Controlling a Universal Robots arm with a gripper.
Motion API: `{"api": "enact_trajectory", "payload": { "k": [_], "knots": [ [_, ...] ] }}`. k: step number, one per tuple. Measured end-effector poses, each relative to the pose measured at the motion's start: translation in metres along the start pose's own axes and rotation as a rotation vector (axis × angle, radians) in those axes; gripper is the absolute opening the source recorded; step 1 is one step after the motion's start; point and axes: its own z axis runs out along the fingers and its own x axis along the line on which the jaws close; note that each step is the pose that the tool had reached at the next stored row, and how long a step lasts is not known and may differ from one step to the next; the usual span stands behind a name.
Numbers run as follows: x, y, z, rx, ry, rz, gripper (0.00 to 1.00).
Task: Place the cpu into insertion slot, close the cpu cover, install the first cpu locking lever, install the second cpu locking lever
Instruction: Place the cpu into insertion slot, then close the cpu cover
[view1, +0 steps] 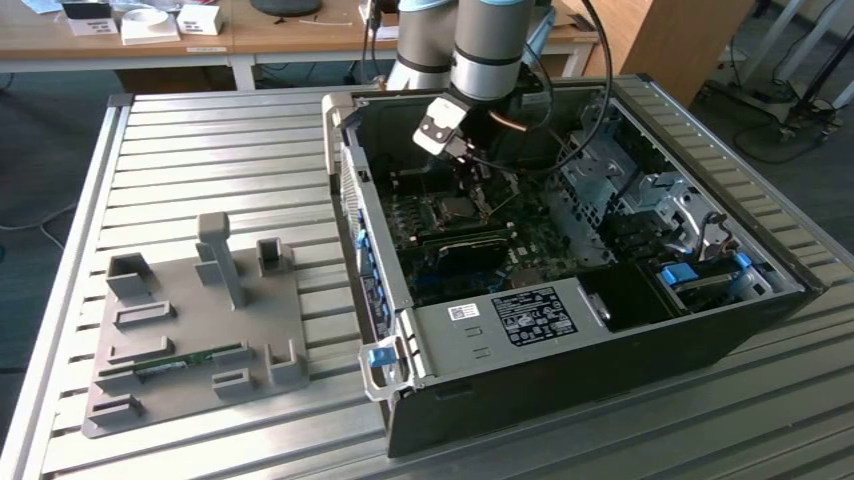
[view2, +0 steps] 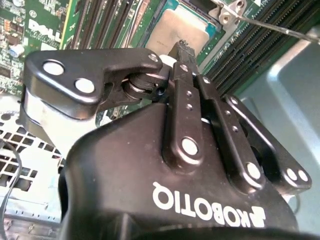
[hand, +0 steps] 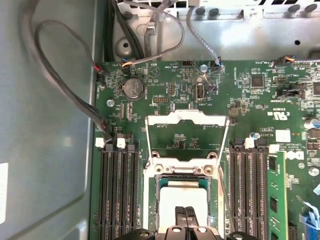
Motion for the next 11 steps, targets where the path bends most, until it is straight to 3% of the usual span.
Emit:
{"api": "enact_trajectory", "payload": {
  "k": [11],
  "knots": [
    [0.0, 0.0039, -0.0005, 0.0, 0.0, 0.0, 0.11]
  ]
}}
